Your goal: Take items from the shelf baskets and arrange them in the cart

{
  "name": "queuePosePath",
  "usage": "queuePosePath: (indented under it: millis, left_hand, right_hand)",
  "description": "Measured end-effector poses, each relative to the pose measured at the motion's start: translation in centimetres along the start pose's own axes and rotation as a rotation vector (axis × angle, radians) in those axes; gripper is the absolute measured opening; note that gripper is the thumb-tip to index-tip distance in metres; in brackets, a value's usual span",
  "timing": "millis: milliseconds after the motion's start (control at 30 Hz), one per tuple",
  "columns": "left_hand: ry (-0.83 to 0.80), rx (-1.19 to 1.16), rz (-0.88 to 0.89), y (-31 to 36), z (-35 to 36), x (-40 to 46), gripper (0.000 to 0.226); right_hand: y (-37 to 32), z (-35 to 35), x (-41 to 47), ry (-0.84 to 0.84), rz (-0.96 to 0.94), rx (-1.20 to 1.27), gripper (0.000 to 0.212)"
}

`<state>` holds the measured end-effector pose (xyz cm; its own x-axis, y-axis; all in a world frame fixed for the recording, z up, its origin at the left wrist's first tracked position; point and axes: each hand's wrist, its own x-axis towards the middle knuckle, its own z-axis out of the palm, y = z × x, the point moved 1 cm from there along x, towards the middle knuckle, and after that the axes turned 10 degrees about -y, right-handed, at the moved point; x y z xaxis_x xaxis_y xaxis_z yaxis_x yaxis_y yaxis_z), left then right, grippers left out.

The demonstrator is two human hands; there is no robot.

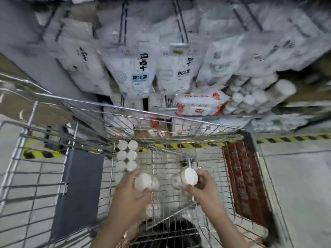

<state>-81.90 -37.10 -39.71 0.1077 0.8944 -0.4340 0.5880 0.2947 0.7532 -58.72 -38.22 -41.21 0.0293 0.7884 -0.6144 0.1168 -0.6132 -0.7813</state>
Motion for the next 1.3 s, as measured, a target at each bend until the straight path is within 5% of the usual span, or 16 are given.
queuePosePath:
  millis: [167, 400, 567, 800, 1067, 1300]
  left_hand:
    - [0.042, -0.119, 0.131, 5.7, -3.9, -3.9, 0.059]
    - [-0.012, -0.393, 0.292, 14.7, -3.1, -8.6, 0.038]
    - [-0.082, -0.564, 0.345, 22.0, 2.7, -13.1, 0.029]
    - [-0.32, -0.594, 0.441, 31.8, 14.6, -19.5, 0.05]
    - [-0.511, -0.575, 0.469, 39.4, 26.3, -24.2, 0.043]
    - [-0.59, -0.527, 0.434, 44.4, 32.2, -23.7, 0.04]
  right_hand:
    - [-3.6, -2.6, -8.1, 0.039, -0.08, 0.093, 0.046]
    - [-6.0, -8.1, -18.6, 0.183, -0.225, 0.204, 0.036]
    - [-5.5, -14.5, -25.7, 0.288, -0.352, 0.366, 0.057]
    - [-1.1, -25.2, -35.0, 0.467, -0.442, 0.434, 0.054]
    - [5.3, -34.7, -43.4, 0.705, -0.47, 0.484, 0.033]
    - [6.9, -41.1, -45.3, 0.811, -0.488, 0.527, 0.036]
